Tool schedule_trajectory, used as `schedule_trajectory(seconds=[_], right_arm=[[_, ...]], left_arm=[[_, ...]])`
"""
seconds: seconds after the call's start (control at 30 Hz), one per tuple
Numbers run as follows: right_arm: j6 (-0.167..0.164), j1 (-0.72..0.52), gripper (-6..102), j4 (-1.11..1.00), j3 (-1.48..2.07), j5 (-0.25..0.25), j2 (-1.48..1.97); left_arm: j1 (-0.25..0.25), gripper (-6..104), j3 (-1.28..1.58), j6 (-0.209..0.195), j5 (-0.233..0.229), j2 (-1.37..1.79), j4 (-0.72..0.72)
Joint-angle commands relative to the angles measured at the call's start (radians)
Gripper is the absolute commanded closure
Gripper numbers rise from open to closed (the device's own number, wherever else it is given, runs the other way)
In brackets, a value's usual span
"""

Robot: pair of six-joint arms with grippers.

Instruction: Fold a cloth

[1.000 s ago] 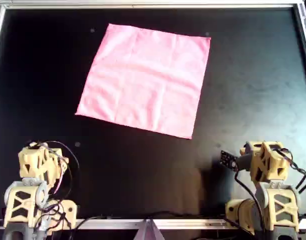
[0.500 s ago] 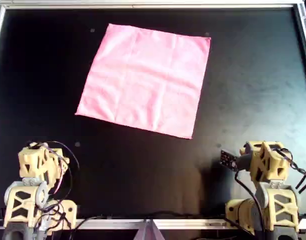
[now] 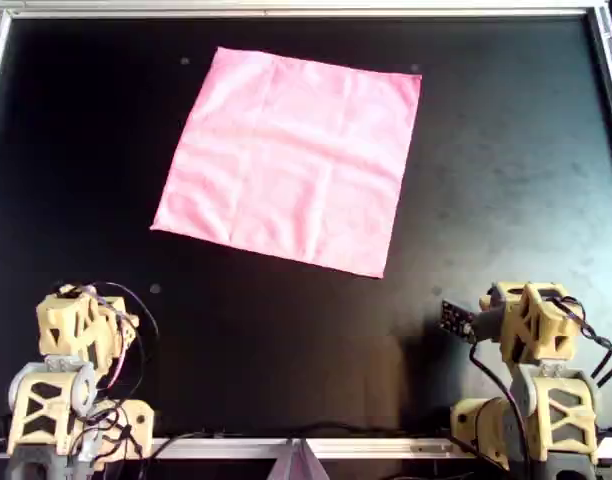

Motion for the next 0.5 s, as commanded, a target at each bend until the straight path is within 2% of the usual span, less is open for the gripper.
schedule_trajectory(seconds=[0.0,0.27,0.37,0.47], right_arm=[[0.003,-0.002,95,0.009,0.015,-0.003,0.032],[0.005,0.000,95,0.000,0.014,-0.005,0.032],[0.003,0.000,95,-0.005,0.008,-0.005,0.034],[-0.008,0.000,89,-0.043,0.000,-0.005,0.034]], left_arm=[[0.008,98,-0.011,-0.005,0.006,0.000,0.002],[0.006,98,-0.012,-0.005,0.008,0.008,0.000],[0.006,98,-0.015,0.008,0.008,0.008,-0.021],[0.005,97,-0.028,0.011,0.008,0.009,-0.048]])
